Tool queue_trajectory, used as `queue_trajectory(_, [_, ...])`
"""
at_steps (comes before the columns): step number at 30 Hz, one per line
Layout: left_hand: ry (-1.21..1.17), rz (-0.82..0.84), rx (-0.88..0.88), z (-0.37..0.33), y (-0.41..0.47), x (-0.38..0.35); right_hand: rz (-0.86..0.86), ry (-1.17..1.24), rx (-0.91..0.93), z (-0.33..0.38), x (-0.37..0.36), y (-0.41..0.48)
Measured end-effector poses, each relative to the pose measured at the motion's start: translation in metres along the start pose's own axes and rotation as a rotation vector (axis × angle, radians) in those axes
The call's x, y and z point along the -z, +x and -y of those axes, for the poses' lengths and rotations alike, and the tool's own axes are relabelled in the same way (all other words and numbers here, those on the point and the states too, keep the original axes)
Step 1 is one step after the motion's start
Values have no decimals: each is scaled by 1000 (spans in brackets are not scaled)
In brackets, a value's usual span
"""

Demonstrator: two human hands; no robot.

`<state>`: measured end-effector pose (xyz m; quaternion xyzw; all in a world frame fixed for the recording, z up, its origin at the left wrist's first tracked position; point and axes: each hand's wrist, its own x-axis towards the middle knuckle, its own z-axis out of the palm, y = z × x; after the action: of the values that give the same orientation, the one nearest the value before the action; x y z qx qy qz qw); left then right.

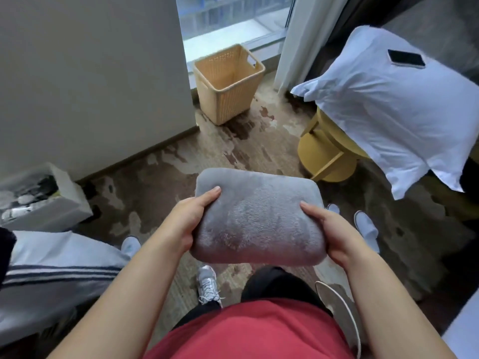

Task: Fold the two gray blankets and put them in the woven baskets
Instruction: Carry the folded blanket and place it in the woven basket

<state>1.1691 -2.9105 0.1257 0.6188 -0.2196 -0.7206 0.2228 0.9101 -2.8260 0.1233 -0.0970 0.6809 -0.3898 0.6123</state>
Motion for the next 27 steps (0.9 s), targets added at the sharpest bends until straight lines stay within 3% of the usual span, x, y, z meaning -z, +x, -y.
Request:
queue_trajectory(9, [82,41,52,-152,141,-41,24,62,-57,130,-30,140])
queue_trajectory(20, [42,-27,-13,-382,273,-98,127,-40,-25,382,-84,323])
queue_trajectory(27, [49,-67,66,-491,396,-93,120,-8,-96,467,-142,437])
